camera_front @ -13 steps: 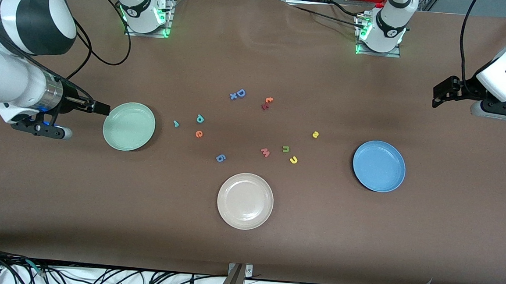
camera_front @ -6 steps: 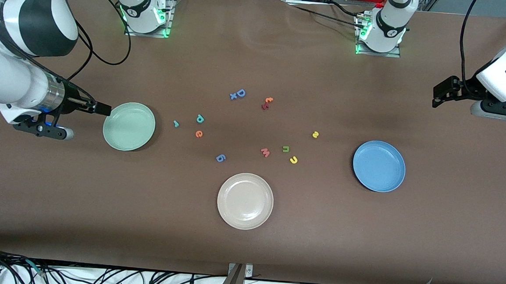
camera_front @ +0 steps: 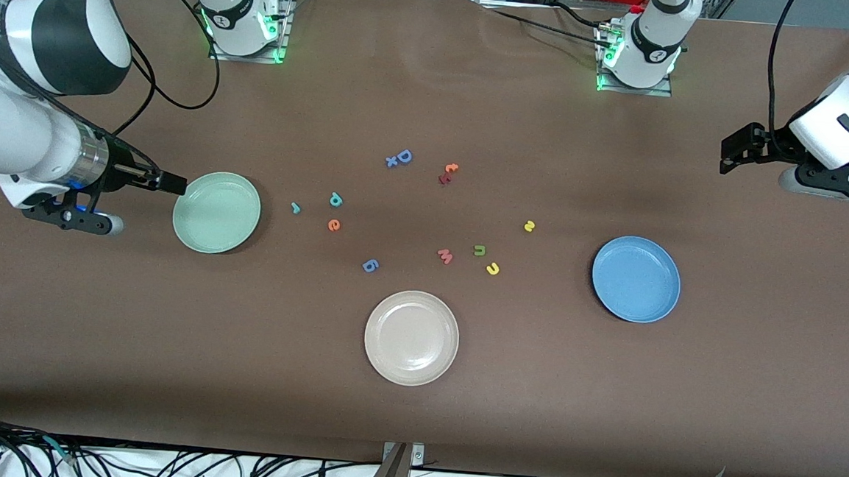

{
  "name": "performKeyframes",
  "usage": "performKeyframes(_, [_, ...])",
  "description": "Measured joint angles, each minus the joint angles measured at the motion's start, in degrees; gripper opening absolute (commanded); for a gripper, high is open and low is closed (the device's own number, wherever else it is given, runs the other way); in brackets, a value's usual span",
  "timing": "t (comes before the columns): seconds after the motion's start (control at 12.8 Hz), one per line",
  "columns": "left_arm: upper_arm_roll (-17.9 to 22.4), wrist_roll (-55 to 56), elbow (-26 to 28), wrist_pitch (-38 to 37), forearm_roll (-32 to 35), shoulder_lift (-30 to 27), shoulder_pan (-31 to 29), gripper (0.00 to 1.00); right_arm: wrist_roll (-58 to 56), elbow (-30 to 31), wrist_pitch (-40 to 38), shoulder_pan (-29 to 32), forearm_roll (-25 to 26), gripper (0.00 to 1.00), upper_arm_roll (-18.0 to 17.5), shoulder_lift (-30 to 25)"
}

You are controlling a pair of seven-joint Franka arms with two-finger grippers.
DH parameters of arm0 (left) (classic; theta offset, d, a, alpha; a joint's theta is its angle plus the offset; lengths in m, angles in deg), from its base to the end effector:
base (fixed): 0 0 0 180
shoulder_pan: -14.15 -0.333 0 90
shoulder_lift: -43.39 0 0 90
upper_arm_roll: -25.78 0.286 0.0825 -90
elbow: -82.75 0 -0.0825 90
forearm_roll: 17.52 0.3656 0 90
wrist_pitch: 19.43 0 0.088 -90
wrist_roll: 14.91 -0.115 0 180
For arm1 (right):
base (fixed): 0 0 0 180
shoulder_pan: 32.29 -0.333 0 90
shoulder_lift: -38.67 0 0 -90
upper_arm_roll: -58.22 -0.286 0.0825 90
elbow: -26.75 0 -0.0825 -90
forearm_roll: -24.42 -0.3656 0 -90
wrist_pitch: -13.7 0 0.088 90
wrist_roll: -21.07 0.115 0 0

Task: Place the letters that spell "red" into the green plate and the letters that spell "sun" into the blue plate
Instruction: 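Reach the left gripper to the yellow 2 while the right gripper reaches the teal r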

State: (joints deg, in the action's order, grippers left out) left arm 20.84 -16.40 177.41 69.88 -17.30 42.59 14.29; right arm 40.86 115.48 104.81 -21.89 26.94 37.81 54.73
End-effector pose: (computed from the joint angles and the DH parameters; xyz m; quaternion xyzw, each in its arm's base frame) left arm 0.5254 -0.0465 0.5562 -0.9976 0.0573 0.0396 0.0038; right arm 0.5843 0.0791 0.4479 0.9901 -0.0829 -0.1135 0.0024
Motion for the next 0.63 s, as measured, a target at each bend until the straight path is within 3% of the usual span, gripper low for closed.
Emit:
performKeyframes(0.31, [-1.0,0.8,0.9,-0.5,0.0,3.3,0.2,1.0,0.0,0.3,0.3,0.0,0.0,1.0,0.0,0.0])
performKeyframes(0.63, [-1.5,1.0,1.4,2.3,0.0,13.2,2.6,1.0,0.5,0.5,0.5,0.0,0.0,1.0,0.0,0.0])
